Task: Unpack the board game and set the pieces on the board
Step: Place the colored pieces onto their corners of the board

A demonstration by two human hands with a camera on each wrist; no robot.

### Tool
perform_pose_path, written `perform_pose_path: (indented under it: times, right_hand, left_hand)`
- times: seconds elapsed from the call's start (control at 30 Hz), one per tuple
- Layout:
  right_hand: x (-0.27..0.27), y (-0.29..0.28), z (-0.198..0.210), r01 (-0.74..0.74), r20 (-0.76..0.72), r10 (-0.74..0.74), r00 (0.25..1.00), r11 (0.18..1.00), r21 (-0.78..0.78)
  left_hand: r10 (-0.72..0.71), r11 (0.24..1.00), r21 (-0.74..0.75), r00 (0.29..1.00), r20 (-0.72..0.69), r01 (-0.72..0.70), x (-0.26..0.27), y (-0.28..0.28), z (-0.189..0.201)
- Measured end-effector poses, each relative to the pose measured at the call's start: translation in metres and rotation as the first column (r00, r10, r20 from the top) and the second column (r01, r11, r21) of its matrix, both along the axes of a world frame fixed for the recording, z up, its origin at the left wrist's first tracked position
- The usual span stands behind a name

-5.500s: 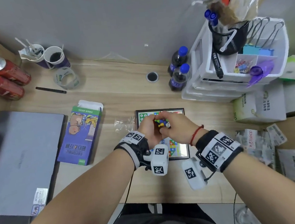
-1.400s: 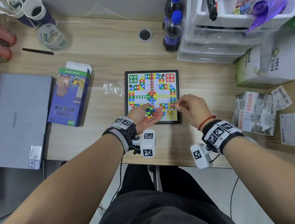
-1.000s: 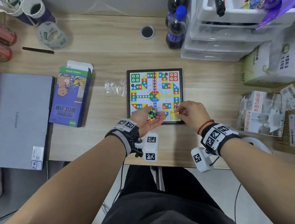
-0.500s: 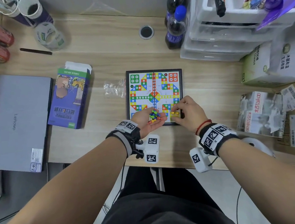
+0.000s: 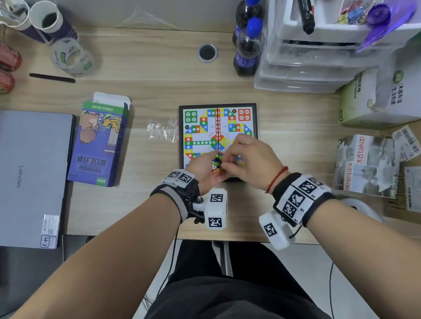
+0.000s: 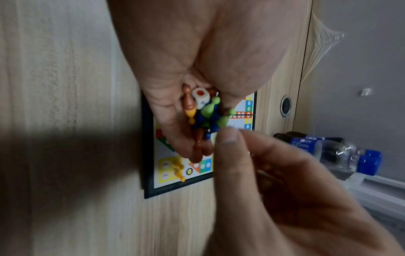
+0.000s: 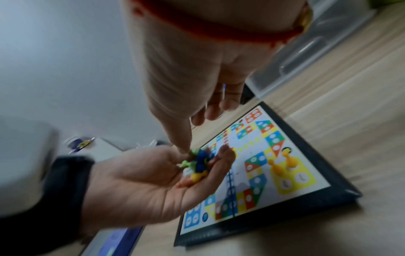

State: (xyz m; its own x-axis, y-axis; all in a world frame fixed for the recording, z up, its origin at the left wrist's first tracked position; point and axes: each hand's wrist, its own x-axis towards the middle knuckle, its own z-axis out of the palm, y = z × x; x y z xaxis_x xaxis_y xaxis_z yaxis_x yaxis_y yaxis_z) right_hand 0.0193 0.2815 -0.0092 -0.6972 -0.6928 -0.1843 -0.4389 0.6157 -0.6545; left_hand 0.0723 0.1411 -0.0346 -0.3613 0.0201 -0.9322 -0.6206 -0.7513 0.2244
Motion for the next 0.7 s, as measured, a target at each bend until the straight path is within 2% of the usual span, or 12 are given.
perform_pose_path:
  times: [0.1, 0.3, 0.37, 0.5, 0.7]
  right_hand:
    - [0.009, -0.01, 0.002, -0.111, 0.026, 0.109, 0.994, 0.984, 0.137]
    - [0.015, -0.016, 0.001, -0.095, 0.024, 0.092, 0.996, 0.969, 0.229]
    - [0.015, -0.018, 0.002, -0.1, 0.017, 0.1, 0.995, 0.955, 0.28]
    - [0.013, -0.015, 0.006, -0.128, 0.054, 0.119, 0.991, 0.972, 0.195]
    - [0.009, -0.007, 0.02, -0.075, 0.066, 0.068, 0.996, 0.992, 0.099]
  left_hand:
    - [0.003, 1.0, -0.015, 1.0, 0.027, -0.002, -0.003, 0.001, 0.004]
    - [-0.059, 0.992, -0.108, 0.998, 0.003, 0.059, -0.002, 0.0, 0.009]
    - [-0.052, 0.991, -0.118, 0.998, 0.035, 0.056, -0.002, 0.001, 0.015]
    - [-0.106, 0.989, -0.105, 0.994, 0.028, 0.109, -0.002, 0.001, 0.011]
    - [-0.007, 0.999, -0.032, 1.0, -0.006, 0.007, -0.004, -0.002, 0.01]
